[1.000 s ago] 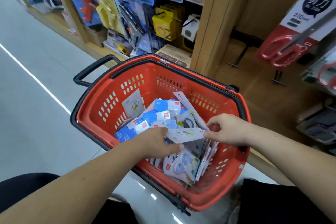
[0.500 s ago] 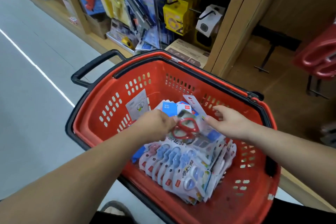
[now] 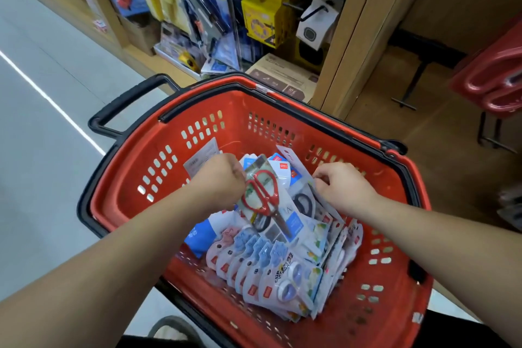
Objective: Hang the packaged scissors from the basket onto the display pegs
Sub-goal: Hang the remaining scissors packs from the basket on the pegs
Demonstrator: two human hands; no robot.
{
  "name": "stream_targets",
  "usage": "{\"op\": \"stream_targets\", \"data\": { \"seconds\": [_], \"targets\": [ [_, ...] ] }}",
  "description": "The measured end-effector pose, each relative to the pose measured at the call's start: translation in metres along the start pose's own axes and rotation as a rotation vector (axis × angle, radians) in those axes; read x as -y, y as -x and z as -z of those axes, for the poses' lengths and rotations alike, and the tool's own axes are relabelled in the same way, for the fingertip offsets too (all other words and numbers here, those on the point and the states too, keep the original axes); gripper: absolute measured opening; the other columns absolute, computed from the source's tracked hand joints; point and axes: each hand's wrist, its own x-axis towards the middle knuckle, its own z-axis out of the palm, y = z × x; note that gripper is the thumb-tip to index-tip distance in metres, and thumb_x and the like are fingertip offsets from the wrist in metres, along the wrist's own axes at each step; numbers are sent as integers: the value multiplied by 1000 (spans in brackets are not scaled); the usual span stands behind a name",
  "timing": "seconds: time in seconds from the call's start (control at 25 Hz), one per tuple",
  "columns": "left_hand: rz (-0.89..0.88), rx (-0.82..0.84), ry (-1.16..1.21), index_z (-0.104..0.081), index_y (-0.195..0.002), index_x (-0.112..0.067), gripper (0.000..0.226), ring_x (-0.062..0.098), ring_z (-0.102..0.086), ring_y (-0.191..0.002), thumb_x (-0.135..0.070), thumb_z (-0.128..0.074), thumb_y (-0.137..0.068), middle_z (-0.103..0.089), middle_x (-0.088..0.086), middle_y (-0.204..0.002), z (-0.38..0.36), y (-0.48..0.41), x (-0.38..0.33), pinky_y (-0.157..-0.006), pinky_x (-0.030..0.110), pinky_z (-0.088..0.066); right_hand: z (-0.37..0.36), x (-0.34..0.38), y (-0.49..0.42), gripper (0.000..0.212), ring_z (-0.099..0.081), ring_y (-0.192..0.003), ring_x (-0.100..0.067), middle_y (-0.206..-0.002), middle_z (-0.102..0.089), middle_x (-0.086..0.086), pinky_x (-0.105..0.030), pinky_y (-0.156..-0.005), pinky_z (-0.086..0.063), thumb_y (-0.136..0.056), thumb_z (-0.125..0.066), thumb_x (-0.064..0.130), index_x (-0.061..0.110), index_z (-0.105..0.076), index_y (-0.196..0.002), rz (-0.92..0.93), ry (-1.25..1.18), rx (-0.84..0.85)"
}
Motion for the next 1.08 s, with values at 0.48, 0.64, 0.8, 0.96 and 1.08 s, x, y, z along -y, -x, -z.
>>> {"op": "stream_targets", "data": {
  "seconds": [0.48, 0.64, 0.8, 0.96, 1.08],
  "targets": [
    [61, -176, 438, -72, -93, -10, 26, 30, -78, -75, 1, -51, -105, -79, 5, -76, 25, 9, 0, -55, 35, -65, -4, 7, 0, 26, -70, -111, -19, -123, -75, 2, -41, -97, -58, -103, -59, 32, 22, -75, -121, -46, -38, 41],
    [124, -201, 511, -60, -117, -14, 21, 27, -80, -72, 0, -55, -103, -75, 14, -102, 32, 8, 4, -62, 41, -67, -2, 12, -7, 21, -65, -73, -24, -73, -68, 3, -43, -67, -58, -98, -57, 20, 19, -67, -79, 10, 10, -106],
    [94, -104, 599, -53, -143, -16, 48, 19, -74, -63, 5, -55, -100, -72, 15, -117, 21, 8, 6, -55, 33, -59, 4, 33, 21, 15, -71, -87, -18, -95, -77, 7, -37, -73, -60, -100, -61, 27, 25, -76, -102, 313, 60, -252],
    [121, 33, 640, -60, -137, -4, 33, 26, -75, -77, -13, -51, -107, -78, 20, -109, 2, 12, 0, -58, 32, -61, -26, 35, 39, 27, -68, -123, -24, -143, -66, 7, -48, -92, -62, -99, -59, 30, 24, -81, -112, 516, 131, -86],
    [169, 34, 596, -72, -115, -8, 25, 26, -78, -79, -28, -61, -107, -80, 14, -100, -15, 9, 8, -63, 37, -65, -39, 37, 37, 38, -73, -114, -19, -136, -71, 7, -41, -81, -65, -96, -48, 38, 24, -83, -104, 625, 101, -130]
  ]
}}
